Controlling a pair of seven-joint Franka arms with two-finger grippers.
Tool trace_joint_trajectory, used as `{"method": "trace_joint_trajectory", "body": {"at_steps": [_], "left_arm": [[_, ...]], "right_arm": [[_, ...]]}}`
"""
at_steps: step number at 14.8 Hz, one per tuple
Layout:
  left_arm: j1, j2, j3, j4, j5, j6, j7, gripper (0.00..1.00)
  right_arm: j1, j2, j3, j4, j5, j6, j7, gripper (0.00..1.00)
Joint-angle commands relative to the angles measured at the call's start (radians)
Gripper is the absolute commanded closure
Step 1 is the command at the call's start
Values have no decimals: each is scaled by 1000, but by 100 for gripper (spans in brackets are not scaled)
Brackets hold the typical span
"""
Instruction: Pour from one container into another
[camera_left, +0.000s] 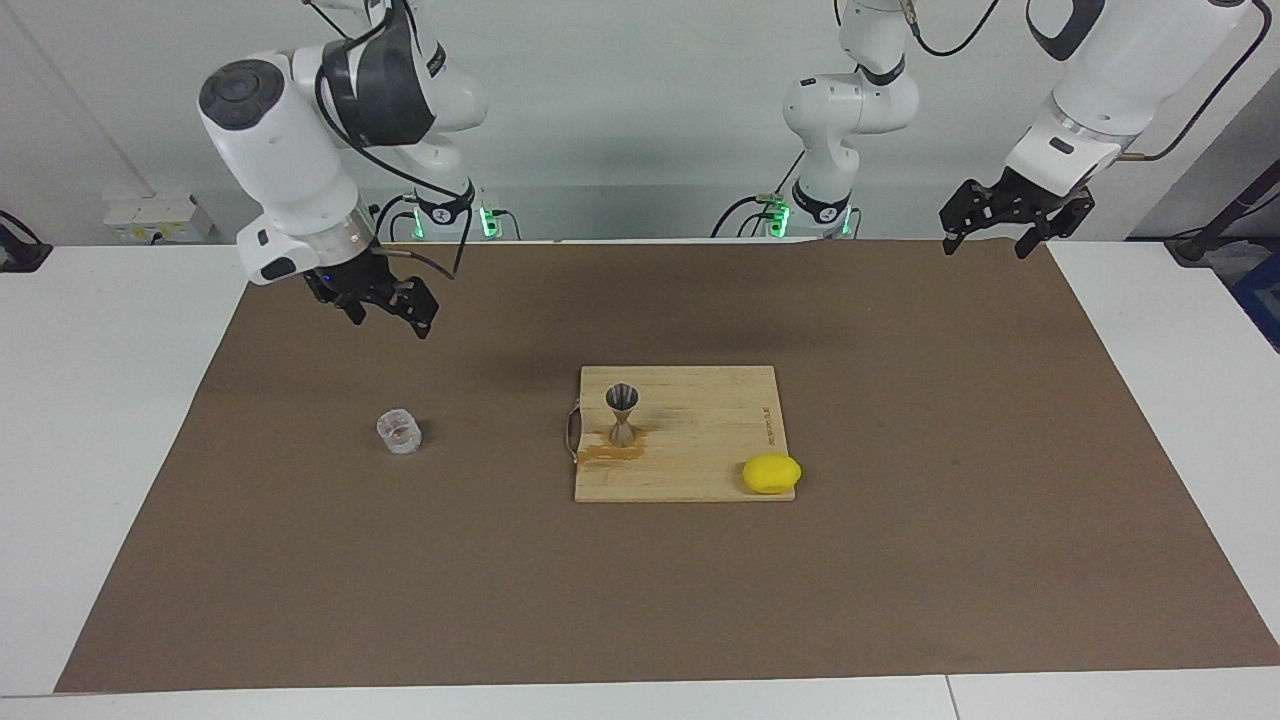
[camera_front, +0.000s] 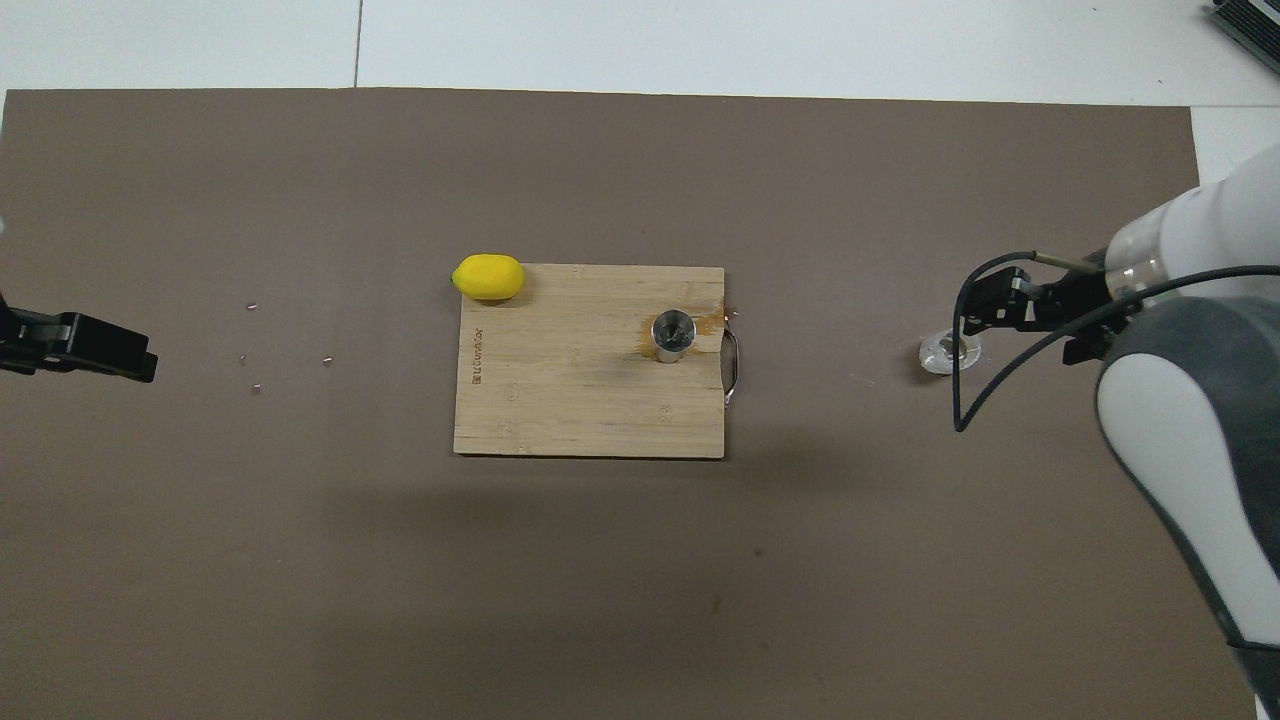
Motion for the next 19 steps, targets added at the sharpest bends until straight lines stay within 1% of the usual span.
{"method": "trace_joint_trajectory", "body": {"at_steps": [1, 3, 6, 8, 11, 13, 19], "left_arm": [[5, -16, -3, -13, 18, -10, 6, 0], [5, -16, -3, -13, 18, -10, 6, 0], [5, -16, -3, -13, 18, -10, 6, 0], [5, -16, -3, -13, 18, -10, 6, 0], [5, -16, -4, -13, 18, -10, 6, 0], [5, -16, -3, -13, 18, -10, 6, 0], [5, -16, -3, -13, 18, -10, 6, 0]], "right_arm": [[-27, 21, 3, 123, -25, -97, -55, 0], [-27, 27, 6, 174, -82, -144, -67, 0], [-25, 18, 3, 183, -94, -162, -70, 0], [-27, 15, 3, 208, -91, -200, -73, 0], [-35, -11, 6, 176, -73, -217, -92, 0], [-35, -19, 8, 162, -71, -224, -140, 0], [-25, -36, 9, 125, -44, -224, -141, 0]]}}
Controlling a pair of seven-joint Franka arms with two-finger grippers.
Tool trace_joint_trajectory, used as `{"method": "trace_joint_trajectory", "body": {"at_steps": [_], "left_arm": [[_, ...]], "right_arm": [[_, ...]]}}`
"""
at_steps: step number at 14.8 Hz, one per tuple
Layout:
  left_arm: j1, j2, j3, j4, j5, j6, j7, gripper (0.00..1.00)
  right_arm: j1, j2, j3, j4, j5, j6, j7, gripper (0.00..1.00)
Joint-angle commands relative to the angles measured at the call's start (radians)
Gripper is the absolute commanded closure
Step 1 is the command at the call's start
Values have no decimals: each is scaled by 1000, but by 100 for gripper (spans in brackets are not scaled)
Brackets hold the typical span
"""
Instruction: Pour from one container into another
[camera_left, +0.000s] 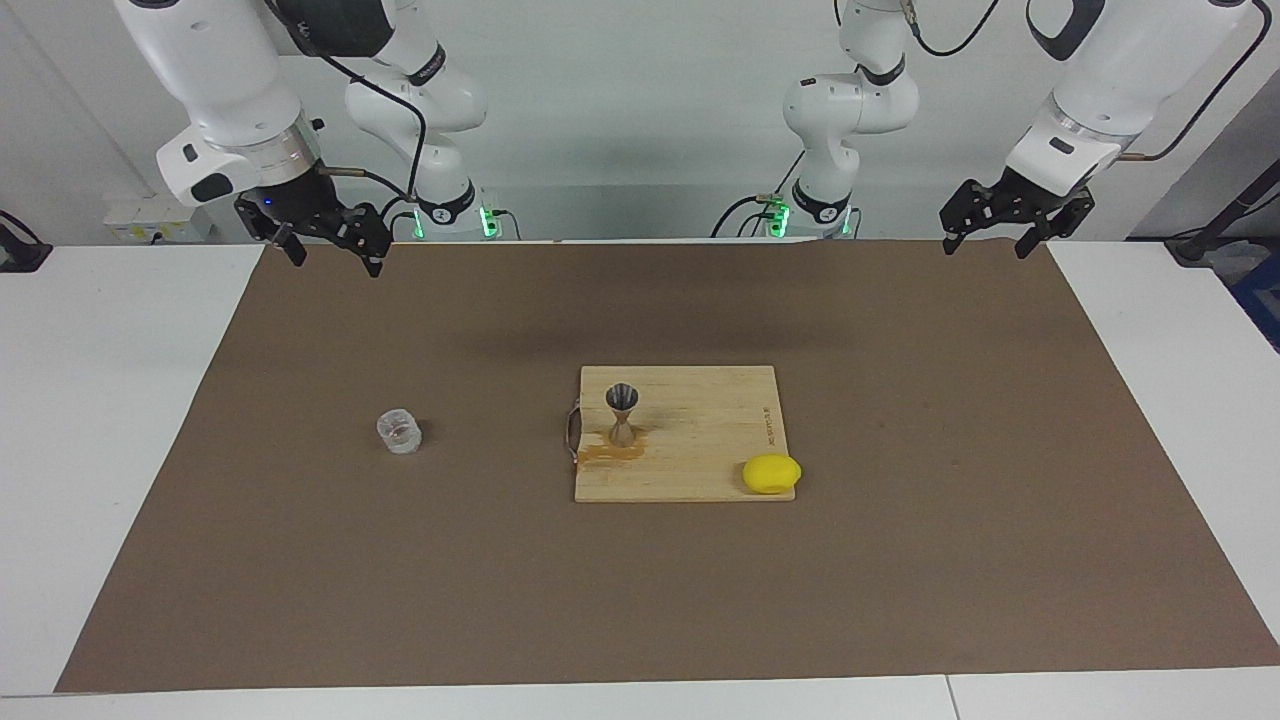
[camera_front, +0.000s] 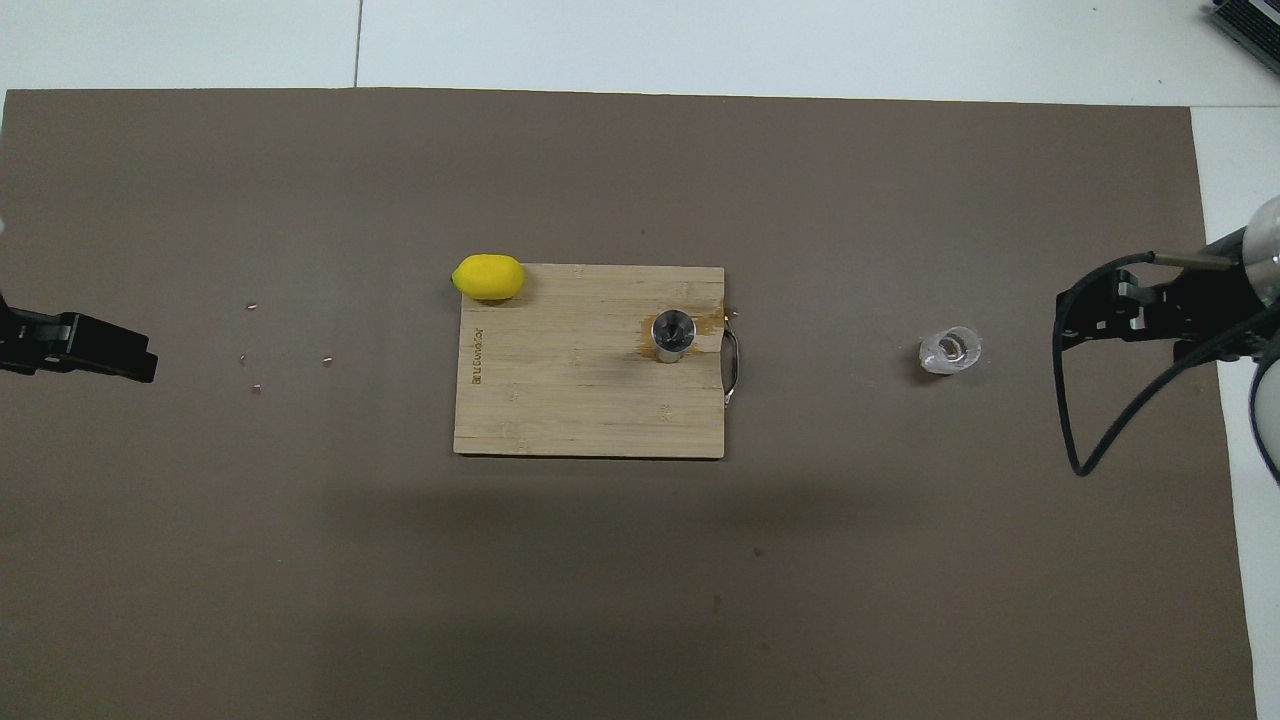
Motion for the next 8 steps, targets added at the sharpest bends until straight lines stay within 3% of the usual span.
{"method": "trace_joint_trajectory", "body": {"at_steps": [1, 8], "left_arm": [[5, -16, -4, -13, 20, -10, 6, 0], [5, -16, -3, -13, 20, -10, 6, 0]], "right_arm": [[-6, -40, 6, -49, 21, -2, -21, 0], [-9, -40, 8, -52, 21, 9, -19, 0]]}}
